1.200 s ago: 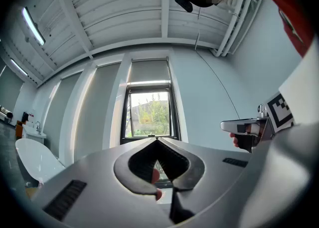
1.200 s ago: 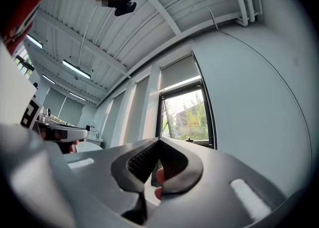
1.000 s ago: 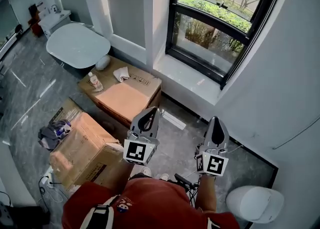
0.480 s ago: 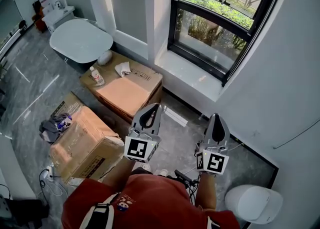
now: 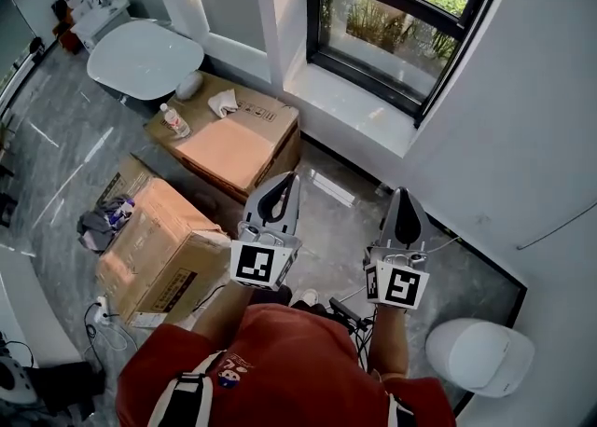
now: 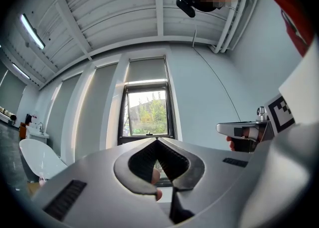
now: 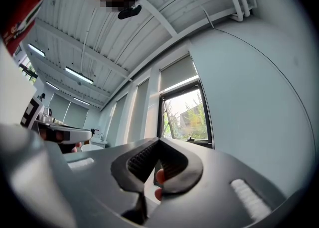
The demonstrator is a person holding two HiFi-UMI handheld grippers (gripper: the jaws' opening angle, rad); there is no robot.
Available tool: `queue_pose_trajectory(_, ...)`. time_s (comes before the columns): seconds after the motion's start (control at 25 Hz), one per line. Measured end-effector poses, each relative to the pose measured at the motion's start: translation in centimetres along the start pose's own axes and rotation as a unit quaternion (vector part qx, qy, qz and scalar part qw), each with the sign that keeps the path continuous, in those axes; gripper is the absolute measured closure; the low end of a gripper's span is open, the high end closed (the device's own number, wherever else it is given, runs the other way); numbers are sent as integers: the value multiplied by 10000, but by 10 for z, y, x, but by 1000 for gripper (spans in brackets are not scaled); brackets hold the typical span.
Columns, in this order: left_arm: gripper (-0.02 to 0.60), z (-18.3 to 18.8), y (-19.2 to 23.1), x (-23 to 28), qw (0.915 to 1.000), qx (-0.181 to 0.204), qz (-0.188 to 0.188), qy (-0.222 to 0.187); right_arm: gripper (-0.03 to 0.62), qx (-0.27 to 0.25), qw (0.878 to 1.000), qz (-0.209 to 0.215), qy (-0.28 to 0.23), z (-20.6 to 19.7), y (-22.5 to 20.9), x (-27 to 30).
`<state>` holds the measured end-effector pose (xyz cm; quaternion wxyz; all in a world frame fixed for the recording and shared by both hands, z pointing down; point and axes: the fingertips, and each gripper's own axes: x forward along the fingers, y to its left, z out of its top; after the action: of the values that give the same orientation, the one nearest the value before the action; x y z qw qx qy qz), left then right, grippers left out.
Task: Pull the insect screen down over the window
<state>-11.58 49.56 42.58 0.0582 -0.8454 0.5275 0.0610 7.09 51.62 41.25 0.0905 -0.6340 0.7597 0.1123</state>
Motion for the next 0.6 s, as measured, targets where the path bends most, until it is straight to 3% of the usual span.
queue_pose_trajectory(0.32,577,-8,9,16,9999,-128,-40,-44,585,-108,9999,32,26,-7,1,13)
queue_pose_trajectory(0.6,577,-23,51,62,9997,-234,-57,-67,585,-272,9996,65,49,-27,10,73)
